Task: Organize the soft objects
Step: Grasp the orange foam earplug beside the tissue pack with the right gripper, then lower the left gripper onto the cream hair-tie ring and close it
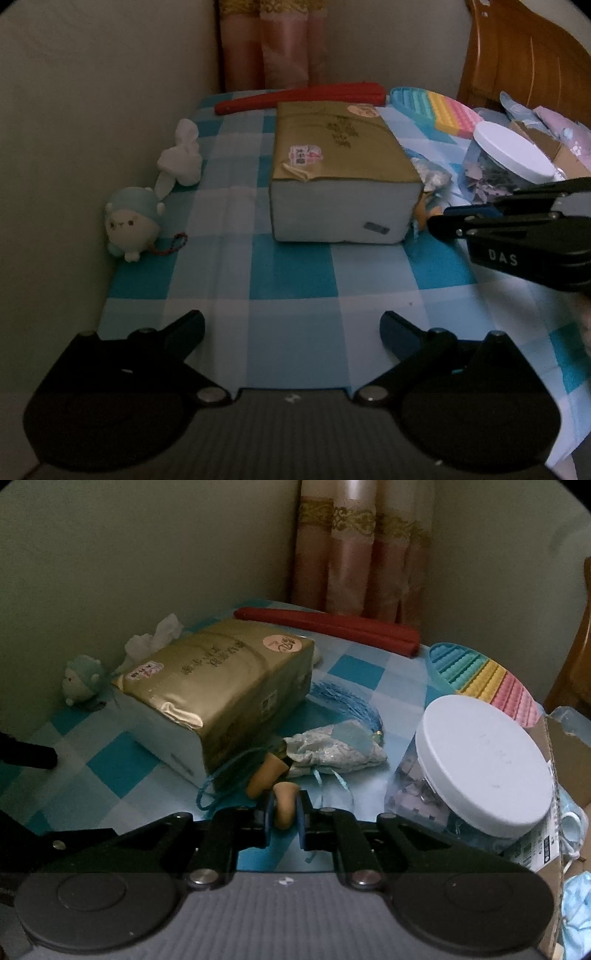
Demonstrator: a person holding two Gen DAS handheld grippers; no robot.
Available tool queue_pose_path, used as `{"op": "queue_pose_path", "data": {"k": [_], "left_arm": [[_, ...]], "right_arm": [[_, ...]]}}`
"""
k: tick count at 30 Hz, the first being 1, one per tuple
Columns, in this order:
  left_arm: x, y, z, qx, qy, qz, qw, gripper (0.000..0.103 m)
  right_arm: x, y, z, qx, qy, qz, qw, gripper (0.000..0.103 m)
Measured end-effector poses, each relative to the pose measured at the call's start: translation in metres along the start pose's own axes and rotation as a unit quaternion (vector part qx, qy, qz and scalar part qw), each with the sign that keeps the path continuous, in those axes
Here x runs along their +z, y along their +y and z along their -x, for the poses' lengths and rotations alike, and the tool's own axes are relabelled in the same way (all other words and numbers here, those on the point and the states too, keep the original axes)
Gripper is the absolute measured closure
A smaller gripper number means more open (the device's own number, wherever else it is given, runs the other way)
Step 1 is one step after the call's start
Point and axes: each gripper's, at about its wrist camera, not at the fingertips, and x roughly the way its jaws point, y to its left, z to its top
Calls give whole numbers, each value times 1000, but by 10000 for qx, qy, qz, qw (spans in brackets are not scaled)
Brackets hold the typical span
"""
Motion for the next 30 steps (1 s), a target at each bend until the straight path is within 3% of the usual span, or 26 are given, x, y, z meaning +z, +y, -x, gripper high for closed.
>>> {"op": "queue_pose_path", "data": {"k": [10, 30], "left_arm": [[0, 0, 1, 80, -78, -25, 9999, 2], [20, 14, 25, 1068, -402, 90, 9934, 6]], "right_arm": [[-3, -1, 6, 56, 41, -31, 10000, 88], [-25, -8, 39, 298, -141, -237, 9992, 89]]}}
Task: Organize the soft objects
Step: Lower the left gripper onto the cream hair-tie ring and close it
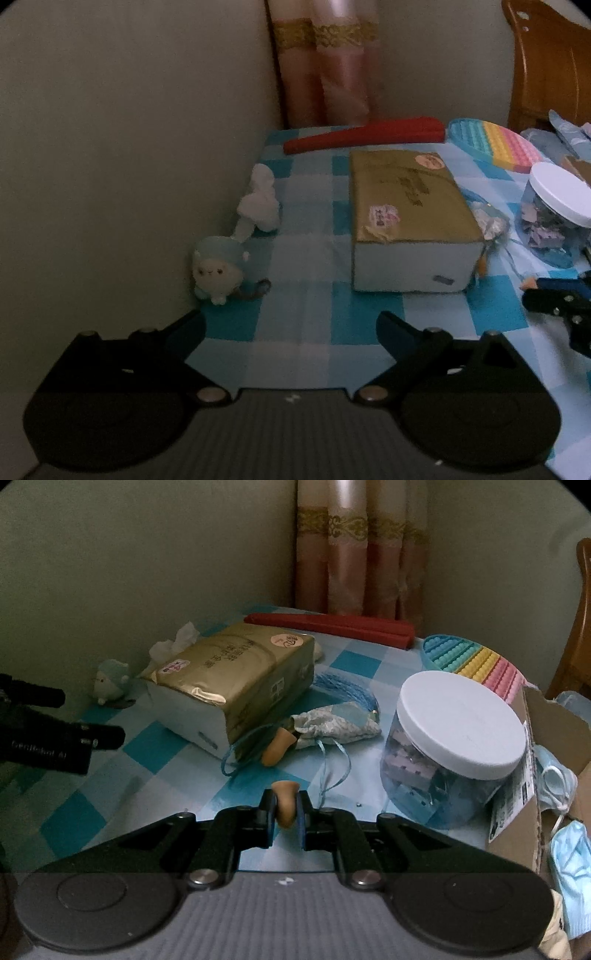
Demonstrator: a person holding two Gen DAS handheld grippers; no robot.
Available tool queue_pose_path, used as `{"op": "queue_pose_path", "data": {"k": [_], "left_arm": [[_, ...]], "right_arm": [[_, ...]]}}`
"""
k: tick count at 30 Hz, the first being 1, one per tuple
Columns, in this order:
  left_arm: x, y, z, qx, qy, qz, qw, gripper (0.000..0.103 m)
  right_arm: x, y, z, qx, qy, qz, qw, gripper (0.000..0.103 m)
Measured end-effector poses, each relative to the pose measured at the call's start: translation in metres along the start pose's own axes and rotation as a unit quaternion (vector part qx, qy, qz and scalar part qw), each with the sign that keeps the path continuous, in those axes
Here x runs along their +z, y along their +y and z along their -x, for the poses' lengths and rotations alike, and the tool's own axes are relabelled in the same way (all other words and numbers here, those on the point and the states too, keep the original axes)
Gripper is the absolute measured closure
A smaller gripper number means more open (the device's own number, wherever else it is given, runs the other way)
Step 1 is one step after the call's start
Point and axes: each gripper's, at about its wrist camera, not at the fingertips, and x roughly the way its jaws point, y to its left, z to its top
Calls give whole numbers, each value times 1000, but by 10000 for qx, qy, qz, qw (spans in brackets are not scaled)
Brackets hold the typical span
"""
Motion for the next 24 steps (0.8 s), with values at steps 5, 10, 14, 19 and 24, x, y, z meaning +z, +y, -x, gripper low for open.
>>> {"op": "queue_pose_path", "data": {"k": [5, 10, 14, 19, 24], "left_arm": [[10, 1, 9, -167, -50, 42, 9998, 6], [32, -1, 16, -542, -108, -8, 9985, 9], [54, -13, 20, -834, -157, -234, 9961, 9], [94, -31, 13, -1278, -128, -356, 9911, 9], [148, -53, -25, -1566, 156, -353, 9869, 9]], "right_arm": [[-3, -4, 3, 62, -25, -22, 10000, 89], [-5, -6, 6, 118, -56, 10, 9999, 89], [-5, -6, 5, 135, -72, -11, 9999, 88], [-6, -7, 1, 196, -30, -59, 9998, 89], [-6, -6, 3, 261, -74, -75, 9996, 89]]}}
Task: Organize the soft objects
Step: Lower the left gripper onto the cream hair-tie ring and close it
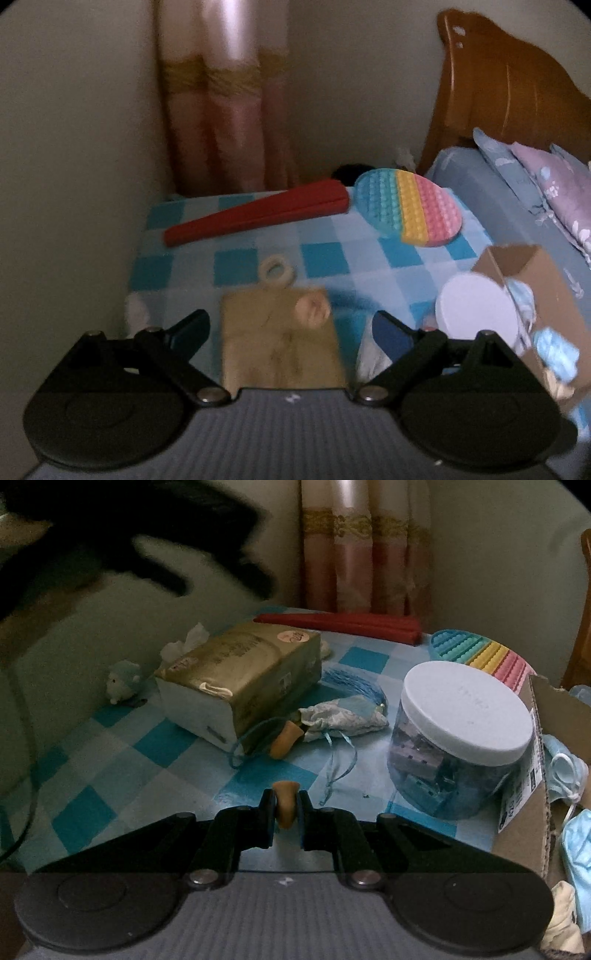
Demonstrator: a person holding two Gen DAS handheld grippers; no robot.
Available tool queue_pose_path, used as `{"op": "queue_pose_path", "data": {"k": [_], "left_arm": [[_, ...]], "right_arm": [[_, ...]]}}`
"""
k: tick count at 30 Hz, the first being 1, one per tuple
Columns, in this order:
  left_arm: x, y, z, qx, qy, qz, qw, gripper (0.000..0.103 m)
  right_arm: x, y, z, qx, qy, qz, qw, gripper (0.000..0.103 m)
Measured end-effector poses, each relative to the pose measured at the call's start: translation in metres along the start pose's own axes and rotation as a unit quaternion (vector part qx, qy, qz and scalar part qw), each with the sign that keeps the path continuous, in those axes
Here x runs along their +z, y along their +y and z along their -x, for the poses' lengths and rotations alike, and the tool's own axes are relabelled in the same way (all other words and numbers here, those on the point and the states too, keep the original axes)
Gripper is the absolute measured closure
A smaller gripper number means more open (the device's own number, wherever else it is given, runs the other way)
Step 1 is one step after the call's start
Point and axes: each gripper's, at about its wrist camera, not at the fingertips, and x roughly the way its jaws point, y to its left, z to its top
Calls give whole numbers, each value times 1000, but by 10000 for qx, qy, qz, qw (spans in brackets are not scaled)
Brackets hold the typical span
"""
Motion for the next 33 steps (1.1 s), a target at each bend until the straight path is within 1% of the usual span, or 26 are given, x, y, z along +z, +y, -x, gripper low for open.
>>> {"op": "queue_pose_path", "data": {"k": [1, 2, 3, 6, 8, 9, 12, 13, 16, 18, 21, 22, 27, 33], "left_arm": [[9, 0, -12, -33, 117, 12, 9999, 10], [17, 1, -23, -52, 221, 44, 9997, 13], [25, 2, -33, -88, 308, 102, 9994, 19], [45, 3, -65, -208, 677, 74, 9975, 20], [54, 4, -86, -64, 891, 39, 9960, 24], [59, 5, -96, 27, 962, 29, 9954, 25], [65, 9, -119, -12, 1263, 83, 9920, 25], [66, 11, -126, 4, 1341, 130, 9909, 28], [68, 14, -147, 114, 1584, 158, 9872, 31], [69, 16, -157, 214, 1661, 200, 9857, 37], [69, 19, -167, 213, 1760, 260, 9838, 38], [68, 19, -169, 228, 1780, 244, 9835, 41], [67, 19, -175, 234, 1843, 258, 9823, 48], [67, 17, -178, 286, 1872, 222, 9817, 50]], "right_arm": [[0, -1, 1, 0, -20, -11, 10000, 89], [0, -2, 2, 5, -35, -24, 10000, 89], [0, -3, 3, 6, -51, -41, 10000, 89], [-1, -7, 5, 30, -73, -96, 9999, 89], [-2, -8, 6, 52, -71, -114, 9999, 89], [-3, -8, 6, 53, -68, -117, 9999, 89], [-3, -10, 4, 48, -73, -147, 9999, 89], [-4, -10, 4, 62, -68, -171, 9998, 89], [-4, -12, 3, 88, -63, -219, 9997, 89], [-4, -13, 2, 96, -64, -243, 9996, 89], [-4, -14, 2, 99, -67, -266, 9996, 88], [-4, -14, 2, 102, -67, -269, 9996, 88], [-3, -15, 1, 88, -73, -259, 9996, 89], [-3, -14, 3, 96, -93, -250, 9996, 89]]}}
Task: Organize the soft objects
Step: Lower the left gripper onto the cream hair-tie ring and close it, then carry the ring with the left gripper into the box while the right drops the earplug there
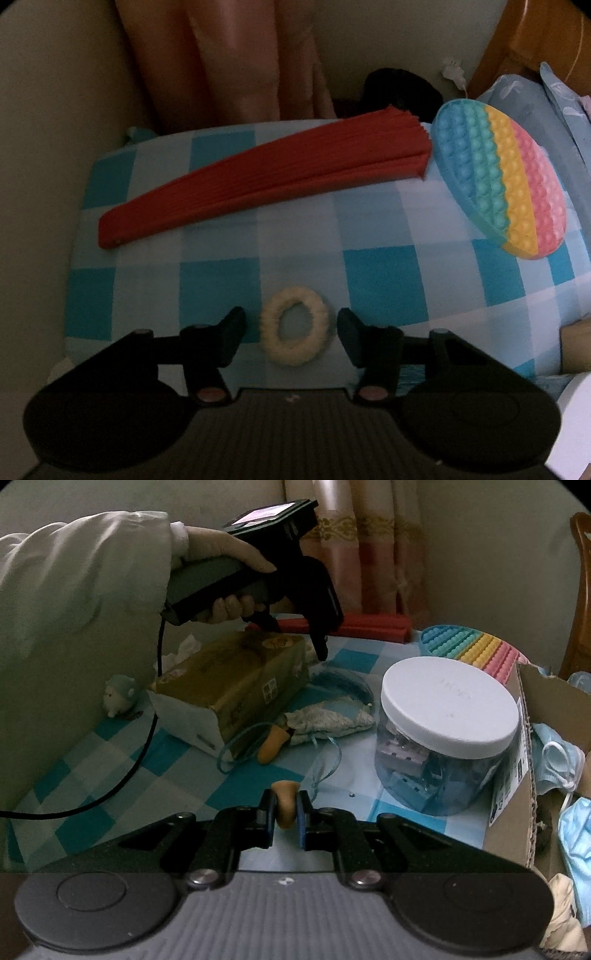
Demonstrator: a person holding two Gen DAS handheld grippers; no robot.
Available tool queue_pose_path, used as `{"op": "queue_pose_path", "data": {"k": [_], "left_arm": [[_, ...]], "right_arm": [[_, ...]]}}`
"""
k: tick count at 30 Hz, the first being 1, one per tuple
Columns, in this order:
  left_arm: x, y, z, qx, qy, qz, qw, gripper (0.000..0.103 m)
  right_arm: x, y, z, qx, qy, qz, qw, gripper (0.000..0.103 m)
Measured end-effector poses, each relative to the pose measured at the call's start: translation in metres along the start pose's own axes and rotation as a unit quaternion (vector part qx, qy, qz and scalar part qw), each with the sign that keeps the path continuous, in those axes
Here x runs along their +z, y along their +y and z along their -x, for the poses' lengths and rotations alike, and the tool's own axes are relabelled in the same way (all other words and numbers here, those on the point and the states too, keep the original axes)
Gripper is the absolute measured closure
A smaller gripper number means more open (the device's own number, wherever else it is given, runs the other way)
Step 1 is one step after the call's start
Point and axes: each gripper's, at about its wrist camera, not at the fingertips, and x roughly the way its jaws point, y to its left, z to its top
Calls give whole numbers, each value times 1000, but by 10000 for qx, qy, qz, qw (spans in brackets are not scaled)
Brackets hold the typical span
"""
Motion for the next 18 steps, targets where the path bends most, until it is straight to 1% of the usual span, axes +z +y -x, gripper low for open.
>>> {"op": "queue_pose_path", "data": {"k": [3, 8, 10, 12, 18], "left_arm": [[0, 1, -1, -3, 5, 10, 10000, 53], [0, 1, -2, -1, -12, -1, 10000, 54], [-1, 1, -2, 20, -22, -2, 10000, 60], [-1, 1, -1, -14, -23, -8, 10000, 64], [-2, 2, 1, -84, -17, -15, 10000, 67]], "right_arm": [[0, -1, 0, -6, -1, -7, 10000, 89], [1, 0, 1, -22, -3, -15, 10000, 89], [1, 0, 1, -38, -6, -14, 10000, 88], [1, 0, 1, -42, -4, -15, 10000, 88], [1, -1, 4, -73, -27, -9, 10000, 89]]}}
